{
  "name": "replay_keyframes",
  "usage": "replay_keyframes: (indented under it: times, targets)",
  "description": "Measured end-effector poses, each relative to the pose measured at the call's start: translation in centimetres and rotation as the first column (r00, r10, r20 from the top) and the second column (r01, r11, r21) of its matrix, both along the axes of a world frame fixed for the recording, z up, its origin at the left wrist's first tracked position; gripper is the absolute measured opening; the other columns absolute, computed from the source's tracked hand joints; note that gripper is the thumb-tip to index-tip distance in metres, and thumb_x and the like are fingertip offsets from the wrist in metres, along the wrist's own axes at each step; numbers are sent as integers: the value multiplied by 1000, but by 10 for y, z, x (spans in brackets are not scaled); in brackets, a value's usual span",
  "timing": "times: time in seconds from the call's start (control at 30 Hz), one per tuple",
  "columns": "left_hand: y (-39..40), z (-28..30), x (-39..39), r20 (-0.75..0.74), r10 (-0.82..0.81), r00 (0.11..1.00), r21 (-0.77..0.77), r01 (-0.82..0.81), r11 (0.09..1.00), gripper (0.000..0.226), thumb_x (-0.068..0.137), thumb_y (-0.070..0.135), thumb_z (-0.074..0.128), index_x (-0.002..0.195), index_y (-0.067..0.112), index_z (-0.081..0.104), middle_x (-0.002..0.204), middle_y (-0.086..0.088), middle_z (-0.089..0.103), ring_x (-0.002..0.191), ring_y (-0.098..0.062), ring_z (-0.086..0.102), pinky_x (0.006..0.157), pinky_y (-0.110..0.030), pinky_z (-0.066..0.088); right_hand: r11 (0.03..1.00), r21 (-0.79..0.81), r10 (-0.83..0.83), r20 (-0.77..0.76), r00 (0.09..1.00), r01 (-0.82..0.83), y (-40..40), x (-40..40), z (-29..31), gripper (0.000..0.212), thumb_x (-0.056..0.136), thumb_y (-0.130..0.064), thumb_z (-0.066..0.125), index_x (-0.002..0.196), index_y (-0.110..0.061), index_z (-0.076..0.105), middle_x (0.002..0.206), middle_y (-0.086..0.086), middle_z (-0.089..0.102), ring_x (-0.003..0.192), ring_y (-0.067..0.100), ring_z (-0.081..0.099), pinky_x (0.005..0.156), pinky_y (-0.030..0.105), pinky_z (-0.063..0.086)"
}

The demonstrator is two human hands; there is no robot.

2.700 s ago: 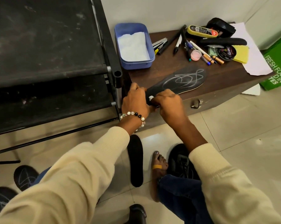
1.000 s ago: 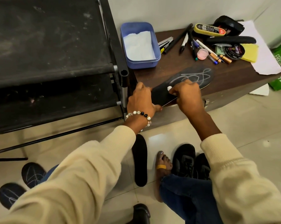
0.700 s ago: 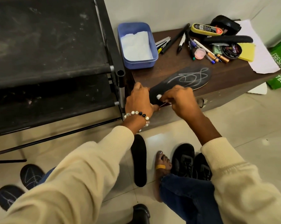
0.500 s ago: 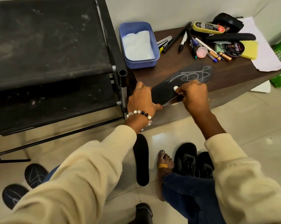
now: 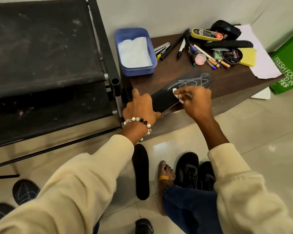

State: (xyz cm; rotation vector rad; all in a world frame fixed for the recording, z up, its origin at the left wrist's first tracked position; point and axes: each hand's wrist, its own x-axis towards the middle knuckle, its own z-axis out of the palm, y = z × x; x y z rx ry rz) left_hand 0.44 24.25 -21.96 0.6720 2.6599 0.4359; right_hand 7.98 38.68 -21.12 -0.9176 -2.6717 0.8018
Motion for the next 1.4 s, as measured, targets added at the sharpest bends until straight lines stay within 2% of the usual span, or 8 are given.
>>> replay_keyframes:
  times: [0.1, 0.27, 0.43, 0.6, 0.83, 1.17, 1.3, 1.4]
  targets:
    - [2, 1, 0, -35, -15, 999, 39, 16, 999, 71, 74, 56, 73, 130, 20, 50, 141, -9, 34, 106, -34, 57, 72, -36, 46, 995, -47, -94, -134, 987, 88, -1, -6, 3, 28, 88, -5, 61, 115, -14, 67, 115, 3, 65, 106, 12, 58, 94, 19, 44]
    - [4, -5, -1, -41, -25, 999, 140, 31, 990, 56, 77, 49, 74, 123, 20, 57, 124, -2, 42, 96, -32, 60, 65, -34, 43, 947, 277, 116, 165, 979, -159, -9, -24, -15, 33, 87, -2, 56, 118, -11, 65, 115, 14, 63, 112, 29, 52, 91, 36, 44]
    - [6, -8, -3, -40, -4, 999, 134, 9, 991, 53, 73, 53, 75, 114, 21, 62, 119, 1, 45, 91, -31, 60, 63, -34, 42, 859, 321, 341, 220, 914, -398, -17, -31, -21, 35, 82, -6, 61, 117, -10, 67, 108, 14, 63, 108, 32, 50, 80, 35, 40]
    - [7, -10, -5, -52, -15, 999, 115, 21, 993, 56, 73, 52, 75, 118, 21, 62, 120, 1, 44, 94, -30, 59, 64, -34, 44, 894, 364, 180, 240, 954, -261, -2, -31, -23, 39, 87, -1, 55, 124, -10, 62, 112, 13, 58, 113, 29, 44, 83, 32, 39]
    - [7, -11, -6, -57, -19, 998, 138, 27, 990, 54, 73, 52, 75, 115, 19, 63, 119, 1, 45, 93, -29, 60, 69, -37, 52, 846, 349, 288, 335, 897, -402, -16, -26, -18, 44, 85, -4, 60, 129, -6, 57, 124, 13, 53, 119, 29, 41, 90, 33, 40]
    - [7, -12, -6, -55, -25, 998, 147, 32, 989, 53, 75, 49, 75, 117, 19, 63, 120, 1, 44, 93, -29, 60, 68, -36, 50, 872, 375, 203, 307, 930, -314, -11, -35, -24, 40, 91, -6, 51, 131, -5, 53, 127, 14, 49, 117, 27, 41, 88, 28, 37]
    - [8, -12, -6, -46, -16, 999, 146, 22, 989, 51, 74, 50, 75, 112, 19, 64, 118, 1, 44, 92, -30, 60, 70, -39, 52, 885, 259, 323, 259, 910, -388, -16, -28, -26, 36, 92, -6, 48, 126, 0, 56, 124, 17, 52, 101, -13, 44, 80, 5, 36]
    - [9, -13, -6, -51, -13, 999, 141, 20, 990, 50, 74, 49, 75, 112, 19, 63, 119, 1, 44, 92, -30, 60, 67, -36, 50, 867, 344, 284, 251, 925, -360, -15, -30, -28, 43, 86, -5, 60, 128, -4, 55, 124, 14, 53, 116, 14, 43, 86, 23, 42]
